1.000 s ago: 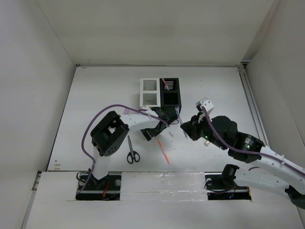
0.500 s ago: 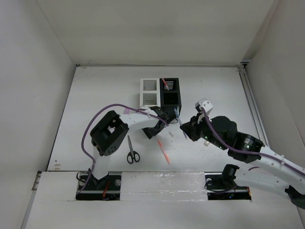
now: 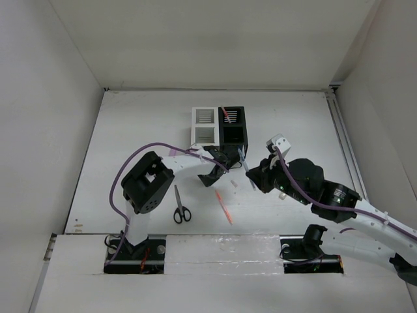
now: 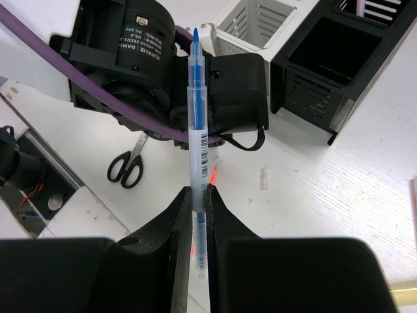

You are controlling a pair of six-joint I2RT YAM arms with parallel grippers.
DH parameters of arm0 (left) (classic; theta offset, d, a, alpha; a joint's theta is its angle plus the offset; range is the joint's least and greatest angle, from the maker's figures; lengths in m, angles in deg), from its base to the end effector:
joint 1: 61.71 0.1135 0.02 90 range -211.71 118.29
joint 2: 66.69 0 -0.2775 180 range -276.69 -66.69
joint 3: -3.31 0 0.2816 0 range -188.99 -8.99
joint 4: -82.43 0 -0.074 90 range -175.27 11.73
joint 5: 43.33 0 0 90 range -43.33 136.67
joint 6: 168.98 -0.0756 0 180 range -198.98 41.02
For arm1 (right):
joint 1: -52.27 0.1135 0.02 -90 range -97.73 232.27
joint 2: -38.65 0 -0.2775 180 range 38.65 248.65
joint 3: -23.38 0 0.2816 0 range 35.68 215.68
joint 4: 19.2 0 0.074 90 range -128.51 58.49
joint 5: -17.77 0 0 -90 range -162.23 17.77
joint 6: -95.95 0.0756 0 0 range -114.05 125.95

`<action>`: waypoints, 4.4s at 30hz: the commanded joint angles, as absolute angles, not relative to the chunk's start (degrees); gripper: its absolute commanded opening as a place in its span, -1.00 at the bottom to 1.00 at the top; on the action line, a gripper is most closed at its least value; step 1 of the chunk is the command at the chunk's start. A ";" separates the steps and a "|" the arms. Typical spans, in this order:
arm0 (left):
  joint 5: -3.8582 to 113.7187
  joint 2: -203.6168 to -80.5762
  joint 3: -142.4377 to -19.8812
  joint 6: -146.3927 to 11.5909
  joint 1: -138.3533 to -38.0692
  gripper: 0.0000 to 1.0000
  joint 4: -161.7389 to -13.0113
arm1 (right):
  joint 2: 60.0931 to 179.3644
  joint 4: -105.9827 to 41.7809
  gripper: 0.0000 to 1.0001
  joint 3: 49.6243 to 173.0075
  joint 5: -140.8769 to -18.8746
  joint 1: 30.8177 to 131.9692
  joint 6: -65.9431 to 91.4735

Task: Sort the stationery into containers
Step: Close the pen cap on the pen.

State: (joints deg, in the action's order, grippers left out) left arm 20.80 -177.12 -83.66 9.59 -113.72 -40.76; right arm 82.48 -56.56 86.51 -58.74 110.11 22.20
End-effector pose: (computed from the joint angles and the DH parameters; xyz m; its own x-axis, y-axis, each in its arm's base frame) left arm 0.2717 -0.2943 0.1215 -0.6787 -0.5924 -0.4341 -0.5899 0.7918 -0.1582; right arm 0.1351 0.1818 0.3530 -0.3557 -0.0546 -0.9330 -0.6308 0.7506 0.1966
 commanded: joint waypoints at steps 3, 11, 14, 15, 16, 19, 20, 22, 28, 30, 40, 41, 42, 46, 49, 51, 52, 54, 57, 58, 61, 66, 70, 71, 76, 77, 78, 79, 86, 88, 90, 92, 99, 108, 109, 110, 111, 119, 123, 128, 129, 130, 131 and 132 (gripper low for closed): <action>21.71 -179.19 -79.48 11.20 -113.22 -1.00 -44.22 | 82.33 -53.48 -1.00 86.83 -59.67 110.63 21.60; 20.32 -173.14 -77.11 7.77 -114.70 -1.00 -45.81 | 83.38 -53.48 -1.00 86.83 -59.67 110.63 21.60; 15.41 -168.48 -77.72 10.48 -117.95 -1.00 -41.69 | 82.86 -52.87 -1.00 86.83 -59.67 110.63 21.60; 14.25 -167.08 -77.72 11.01 -118.66 -1.00 -40.81 | 82.86 -52.86 -1.00 86.83 -59.67 110.63 21.60; 13.02 -164.10 -77.72 11.54 -120.23 -1.00 -38.97 | 82.33 -52.34 -1.00 86.83 -59.14 110.63 22.12; 7.57 -159.43 -78.24 15.75 -122.00 -1.00 -35.19 | 81.02 -51.81 -1.00 86.83 -58.52 110.63 22.73; 5.99 -156.02 -78.25 16.81 -122.53 -1.00 -32.82 | 80.49 -51.81 -1.00 86.31 -57.57 110.63 22.74; 1.16 -152.58 -78.25 18.13 -123.15 -1.00 -31.05 | 80.48 -51.81 -1.00 86.31 -55.64 110.63 23.79; -7.03 -140.09 -78.25 15.43 -120.52 -1.00 -30.24 | 81.01 -50.85 -1.00 86.83 -56.67 110.63 25.63; -7.73 -137.37 -78.25 13.14 -119.02 -1.00 -31.04 | 80.40 -48.48 -1.00 86.31 -58.52 110.63 26.16; -5.20 -119.72 -70.71 -25.34 -118.40 -1.00 -64.76 | 94.54 -30.82 -1.00 84.37 -78.46 110.63 29.50; -3.97 -114.29 -67.12 -27.80 -118.40 -1.00 -71.14 | 95.76 -29.50 -1.00 83.76 -79.61 110.63 30.03; -1.69 -111.46 -65.17 -30.70 -118.40 -1.00 -74.43 | 96.39 -28.18 -1.00 83.76 -81.01 110.63 30.90; 1.84 -100.89 -59.80 -36.09 -118.40 -1.00 -80.79 | 97.80 -18.88 -1.00 82.53 -87.07 111.24 32.49; 4.99 -97.37 -58.38 -36.62 -118.40 -1.00 -82.20 | 101.39 -14.82 -1.00 82.53 -90.33 111.77 33.63; 6.50 -96.84 -57.86 -37.14 -118.40 -1.00 -82.20 | 103.15 -10.34 -1.00 83.05 -92.88 112.38 34.25; 7.37 -96.84 -57.86 -37.14 -118.40 -1.00 -82.20 | 104.81 -9.11 -1.00 83.05 -93.50 112.38 34.25; 9.39 -96.84 -56.63 -37.93 -118.40 -1.00 -83.42 | 106.32 -6.64 -1.00 83.75 -94.11 112.99 34.25; 12.30 -95.52 -53.91 -39.60 -118.40 -1.00 -87.02 | 109.04 -1.91 -1.00 83.76 -96.13 113.52 34.95; 13.09 -95.00 -53.90 -39.61 -118.40 -1.00 -87.64 | 109.57 -0.49 -1.00 83.76 -96.92 113.53 35.56; 15.11 -94.99 -52.85 -41.10 -118.40 -1.00 -88.87 | 110.19 1.01 -1.00 84.28 -96.93 114.05 35.57; 15.12 -95.61 -52.85 -41.10 -118.40 -1.00 -89.40 | 110.19 -1.53 -1.00 84.98 -91.23 114.05 34.35; 15.12 -95.61 -52.32 -41.10 -118.40 -1.00 -89.40 | 110.19 -2.85 -1.00 84.99 -88.85 114.05 33.20; 14.59 -95.61 -52.32 -41.10 -118.40 -1.00 -89.40 | 109.58 -3.81 -1.00 84.99 -87.19 114.05 32.50; 14.06 -95.08 -51.79 -41.10 -118.40 -1.00 -89.40 | 108.35 -5.23 -1.00 84.99 -85.07 114.05 31.26; 13.54 -95.08 -51.27 -41.10 -118.40 -1.00 -89.40 | 108.35 -5.75 -1.00 84.99 -85.07 114.05 30.74; 13.53 -95.08 -51.27 -41.10 -118.40 -1.00 -89.40 | 108.35 -5.75 -1.00 85.51 -85.07 114.05 30.74; 13.53 -94.56 -51.27 -40.58 -118.40 -1.00 -89.40 | 108.35 -5.75 -1.00 85.52 -85.07 114.05 30.74; 12.92 -95.07 -50.74 -40.57 -118.40 -1.00 -89.40 | 108.35 -6.90 -1.00 86.65 -83.13 114.05 30.21; 12.92 -95.08 -50.74 -40.57 -118.40 -1.00 -89.40 | 108.35 -7.42 -1.00 86.66 -83.13 114.05 29.59; 12.92 -95.08 -50.74 -40.57 -118.40 -1.00 -89.40 | 108.35 -8.04 -1.00 87.27 -83.13 114.05 29.07; 12.92 -95.08 -50.74 -40.57 -118.40 -1.00 -89.40 | 108.35 -8.04 -1.00 87.27 -83.13 114.05 29.07; 11.78 -95.61 -50.12 -39.34 -118.40 -1.00 -89.40 | 108.35 -8.04 -1.00 87.80 -83.66 114.05 29.07; 10.73 -95.61 -49.60 -38.29 -118.40 -1.00 -88.87 | 110.01 -8.04 -1.00 88.33 -84.72 114.05 29.07; 10.72 -95.61 -49.60 -38.29 -118.40 -1.00 -88.87 | 110.02 -8.04 -1.00 88.33 -84.72 114.05 29.07; 10.72 -95.61 -49.60 -37.59 -118.40 -1.00 -88.87 | 110.02 -8.04 -1.00 88.33 -84.72 114.05 29.07; 10.03 -95.00 -49.60 -37.58 -118.40 -1.00 -88.87 | 110.02 -8.04 -1.00 88.33 -84.72 114.05 29.07; 9.32 -94.46 -49.60 -37.06 -118.40 -1.00 -88.87 | 111.07 -8.04 -1.00 88.33 -85.33 114.05 29.59; 9.32 -93.94 -49.60 -36.44 -118.40 -1.00 -89.40 | 111.59 -8.04 -1.00 88.33 -85.33 114.05 29.59; 9.32 -93.94 -49.60 -36.97 -118.40 -1.00 -89.40 | 111.60 -8.04 -1.00 88.33 -85.86 114.05 29.59; 9.32 -93.94 -49.60 -36.97 -118.40 -1.00 -89.40 | 111.60 -8.04 -1.00 88.33 -85.86 114.05 29.59; 9.84 -93.94 -49.60 -36.97 -118.40 -1.00 -89.40 | 111.60 -8.04 -1.00 88.33 -85.86 114.05 29.59; 9.84 -93.94 -49.60 -36.97 -118.40 -1.00 -89.40 | 111.60 -8.04 -1.00 88.33 -85.86 114.05 29.59; 9.84 -93.94 -49.60 -36.97 -118.40 -1.00 -89.40 | 111.60 -8.04 -1.00 88.33 -85.86 114.05 29.59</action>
State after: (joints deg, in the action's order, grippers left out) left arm 9.98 -94.46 -49.72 -36.94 -118.33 -86.77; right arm 111.55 -10.05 85.79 -84.88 113.50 29.92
